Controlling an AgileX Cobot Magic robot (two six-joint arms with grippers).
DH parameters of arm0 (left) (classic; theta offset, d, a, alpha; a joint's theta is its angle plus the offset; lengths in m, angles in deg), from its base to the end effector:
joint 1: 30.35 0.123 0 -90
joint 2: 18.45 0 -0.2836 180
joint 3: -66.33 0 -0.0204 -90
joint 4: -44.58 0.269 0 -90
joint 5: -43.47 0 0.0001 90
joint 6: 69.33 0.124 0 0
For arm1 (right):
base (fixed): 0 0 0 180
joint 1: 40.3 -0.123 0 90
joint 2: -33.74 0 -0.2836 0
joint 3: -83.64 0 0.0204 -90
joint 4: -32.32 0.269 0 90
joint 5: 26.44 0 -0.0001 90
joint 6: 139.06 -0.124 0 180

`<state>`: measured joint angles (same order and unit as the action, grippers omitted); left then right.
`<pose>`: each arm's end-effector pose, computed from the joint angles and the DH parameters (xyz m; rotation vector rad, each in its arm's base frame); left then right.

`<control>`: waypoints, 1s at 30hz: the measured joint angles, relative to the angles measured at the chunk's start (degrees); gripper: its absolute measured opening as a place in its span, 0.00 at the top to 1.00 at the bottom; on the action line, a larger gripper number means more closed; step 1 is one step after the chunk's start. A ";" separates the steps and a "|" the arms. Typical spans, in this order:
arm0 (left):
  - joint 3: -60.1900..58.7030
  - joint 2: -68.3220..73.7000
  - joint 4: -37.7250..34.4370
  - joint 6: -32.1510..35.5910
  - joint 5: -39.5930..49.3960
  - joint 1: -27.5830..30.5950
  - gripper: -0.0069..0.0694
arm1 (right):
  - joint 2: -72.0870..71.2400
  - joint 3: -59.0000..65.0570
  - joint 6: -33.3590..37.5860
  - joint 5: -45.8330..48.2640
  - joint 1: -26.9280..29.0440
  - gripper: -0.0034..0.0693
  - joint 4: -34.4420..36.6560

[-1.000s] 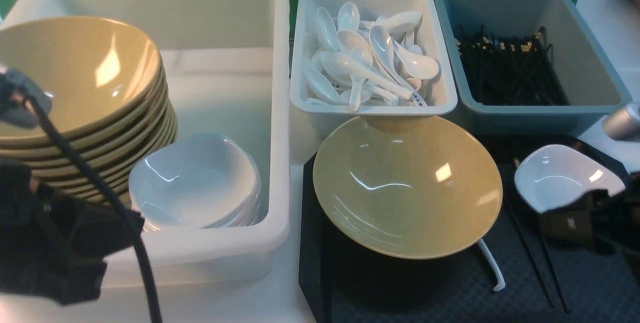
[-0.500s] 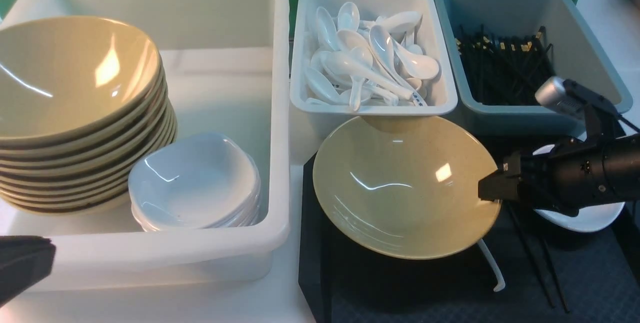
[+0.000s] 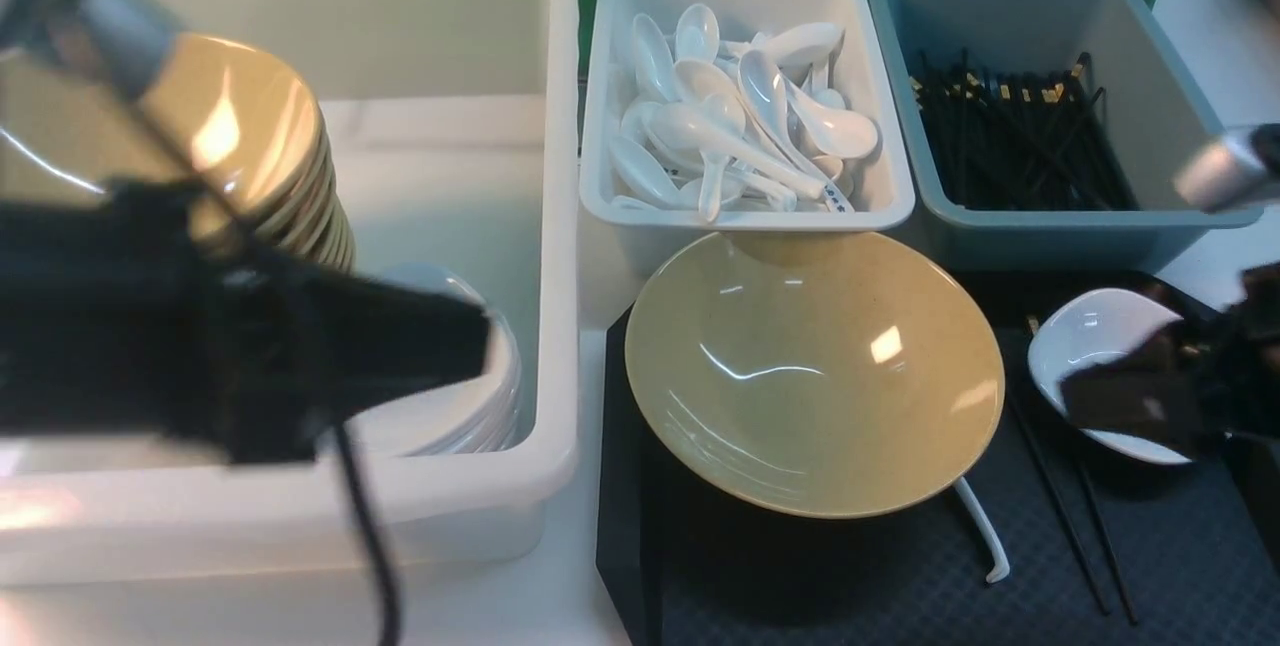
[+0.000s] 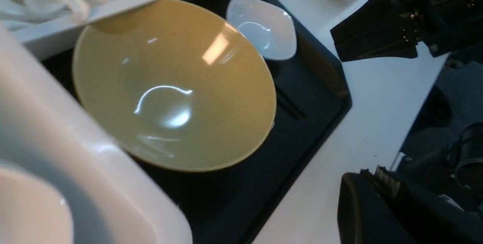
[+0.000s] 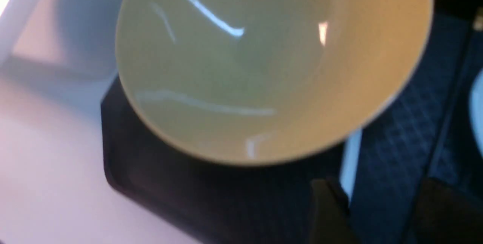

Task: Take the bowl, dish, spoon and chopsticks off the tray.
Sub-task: Use the left arm to grab the yellow noodle bowl on the left

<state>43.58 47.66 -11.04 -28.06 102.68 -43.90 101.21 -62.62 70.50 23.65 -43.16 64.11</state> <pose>0.1916 -0.1366 0.3491 0.7416 2.1036 -0.9860 0.2186 0.0611 0.2579 -0.3914 2.4762 0.4947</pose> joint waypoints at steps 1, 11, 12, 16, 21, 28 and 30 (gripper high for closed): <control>0.67 1.32 -0.23 0.25 -0.05 -0.30 0.92 | -0.47 0.00 -0.55 0.32 0.00 0.56 -1.01; 28.70 34.14 25.40 -11.20 -2.38 -23.03 0.92 | -15.09 0.49 -11.46 6.65 0.00 0.91 -16.87; 32.39 38.57 29.62 -13.02 -2.48 -24.76 0.92 | -15.85 1.16 -11.89 6.47 0.00 0.91 -17.45; 42.96 52.76 39.78 -19.93 -1.38 -28.20 0.92 | -18.47 4.67 -12.12 5.24 0.00 0.91 -17.85; 53.59 65.63 43.98 -22.56 4.20 -31.14 0.92 | -21.39 8.94 -12.37 2.35 0.00 0.91 -18.72; 60.78 73.35 43.61 -23.24 8.02 -34.45 0.92 | -26.82 12.33 -13.23 0.19 0.00 0.91 -19.00; 60.89 73.35 41.12 -23.18 9.06 -34.51 0.92 | -28.94 12.78 -13.29 -1.55 0.00 0.91 -19.00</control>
<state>104.47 121.01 30.08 -51.23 111.74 -78.41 72.27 -49.84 57.21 22.09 -43.16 45.11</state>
